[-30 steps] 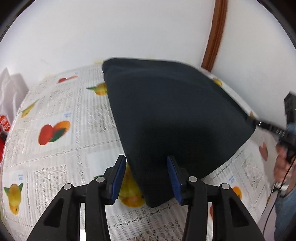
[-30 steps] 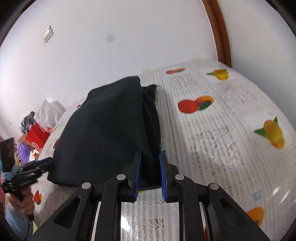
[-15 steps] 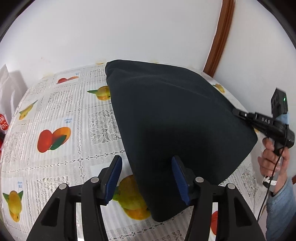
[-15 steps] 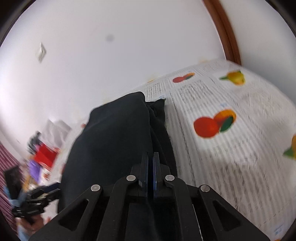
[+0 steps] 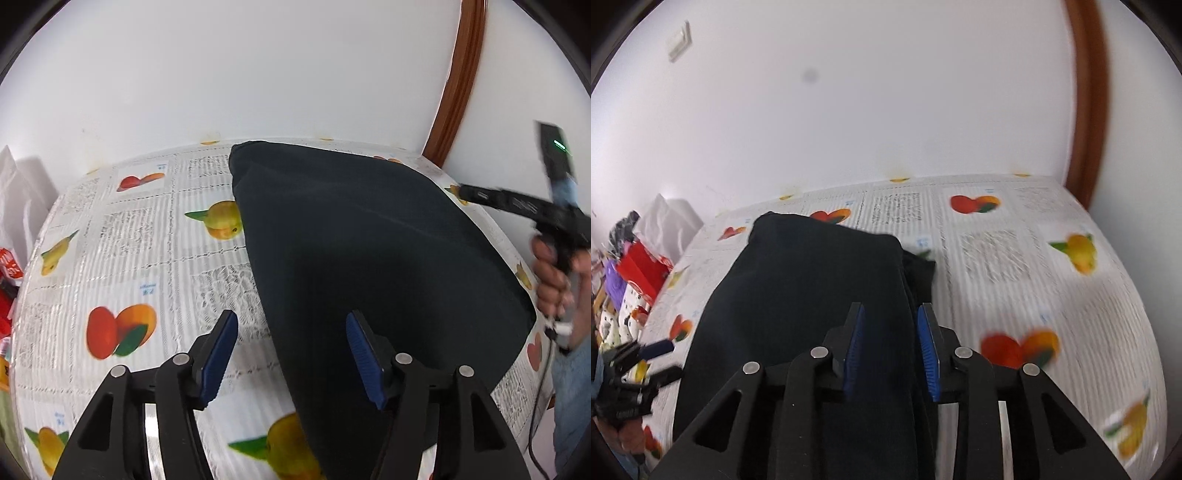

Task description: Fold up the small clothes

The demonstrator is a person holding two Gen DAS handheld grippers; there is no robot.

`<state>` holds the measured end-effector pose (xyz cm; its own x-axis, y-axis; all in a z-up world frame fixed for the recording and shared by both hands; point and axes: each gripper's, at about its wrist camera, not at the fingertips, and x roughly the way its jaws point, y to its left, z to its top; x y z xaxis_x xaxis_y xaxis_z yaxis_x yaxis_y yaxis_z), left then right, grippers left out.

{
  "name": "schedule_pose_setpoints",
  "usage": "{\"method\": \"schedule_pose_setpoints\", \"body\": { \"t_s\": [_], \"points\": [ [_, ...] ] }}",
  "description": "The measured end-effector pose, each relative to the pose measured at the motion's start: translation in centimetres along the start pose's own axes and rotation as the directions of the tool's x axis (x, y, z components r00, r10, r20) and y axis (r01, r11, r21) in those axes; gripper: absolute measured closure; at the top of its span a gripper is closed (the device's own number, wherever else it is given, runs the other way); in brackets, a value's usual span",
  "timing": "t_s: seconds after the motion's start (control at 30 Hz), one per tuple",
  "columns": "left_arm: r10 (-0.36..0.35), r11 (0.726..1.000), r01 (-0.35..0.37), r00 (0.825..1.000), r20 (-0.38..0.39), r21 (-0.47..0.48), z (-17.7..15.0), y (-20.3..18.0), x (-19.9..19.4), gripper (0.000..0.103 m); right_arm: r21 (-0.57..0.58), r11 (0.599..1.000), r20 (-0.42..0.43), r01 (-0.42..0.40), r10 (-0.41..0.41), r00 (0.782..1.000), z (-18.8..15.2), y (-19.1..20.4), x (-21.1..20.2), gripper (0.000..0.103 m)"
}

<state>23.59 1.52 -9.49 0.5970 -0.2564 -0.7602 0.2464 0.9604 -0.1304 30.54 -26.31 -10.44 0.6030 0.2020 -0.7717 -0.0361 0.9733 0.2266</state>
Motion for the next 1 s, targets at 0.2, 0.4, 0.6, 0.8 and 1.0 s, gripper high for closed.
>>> {"method": "schedule_pose_setpoints", "body": {
  "t_s": [0.2, 0.4, 0.6, 0.8, 1.0],
  "points": [
    [-0.047, 0.999, 0.048, 0.999, -0.014, 0.006, 0.2, 0.0, 1.7, 0.041, 0.187, 0.978, -0.121, -0.098, 0.121, 0.985, 2.7, -1.7, 7.2, 0.072],
    [-0.084, 0.996, 0.083, 0.996, -0.025, -0.015, -0.1, 0.7, 2.3, 0.039, 0.208, 0.97, 0.081, -0.13, 0.116, 0.99, 1.8, -3.9, 3.9, 0.1],
    [-0.083, 0.997, 0.083, 0.996, -0.023, -0.011, 0.0, 0.7, 2.3, 0.039, 0.256, 0.96, 0.028, -0.111, 0.108, 0.994, 2.1, -4.9, 4.8, 0.096],
    [-0.072, 0.997, 0.072, 0.997, -0.024, -0.01, 0.0, 0.7, 2.1, 0.039, 0.234, 0.963, 0.008, -0.132, 0.134, 0.991, 1.9, -4.2, 4.2, 0.079],
    [-0.041, 0.999, 0.041, 0.999, -0.019, 0.013, 0.0, 0.1, 1.8, 0.039, 0.225, 0.966, -0.076, -0.13, 0.151, 0.986, 2.2, -3.6, 7.2, 0.088]
  ]
}}
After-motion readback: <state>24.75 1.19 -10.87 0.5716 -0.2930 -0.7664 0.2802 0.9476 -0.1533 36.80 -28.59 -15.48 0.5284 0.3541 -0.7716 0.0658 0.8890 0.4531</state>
